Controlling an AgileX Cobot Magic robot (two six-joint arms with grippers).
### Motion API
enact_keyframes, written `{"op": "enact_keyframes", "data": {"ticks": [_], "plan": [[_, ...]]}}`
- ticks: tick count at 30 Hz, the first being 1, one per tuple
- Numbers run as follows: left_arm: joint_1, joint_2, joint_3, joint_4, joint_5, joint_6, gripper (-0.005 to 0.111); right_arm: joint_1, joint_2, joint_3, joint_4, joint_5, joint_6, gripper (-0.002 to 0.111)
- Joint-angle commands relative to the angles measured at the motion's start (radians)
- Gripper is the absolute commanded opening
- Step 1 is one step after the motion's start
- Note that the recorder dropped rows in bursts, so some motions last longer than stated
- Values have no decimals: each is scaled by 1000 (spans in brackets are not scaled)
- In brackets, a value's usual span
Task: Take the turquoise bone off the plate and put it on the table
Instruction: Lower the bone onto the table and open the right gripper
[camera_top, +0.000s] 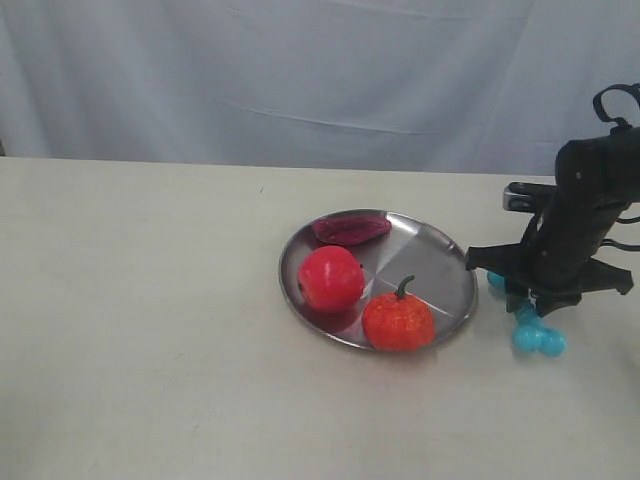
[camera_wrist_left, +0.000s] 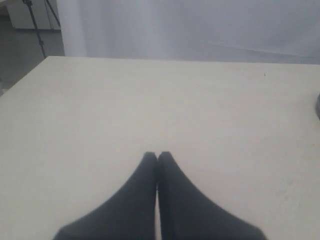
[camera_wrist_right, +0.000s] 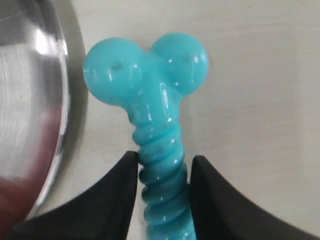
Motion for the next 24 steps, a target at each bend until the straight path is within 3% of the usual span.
{"op": "enact_keyframes", "data": {"ticks": [1,6,8,17,24], "plan": [[4,-1,3,1,-5,-4,0,-2,-2,1,-4,-10,-24,3],[4,-1,3,1,-5,-4,0,-2,-2,1,-4,-6,-24,37],[4,-1,3,1,-5,-4,0,-2,-2,1,-4,-6,-26,45],[4,-1,3,1,-5,-4,0,-2,-34,-22,-4,87,-60,46],[4,-1,3,1,-5,-4,0,-2,-275,-83,-4,181,-121,46]]}}
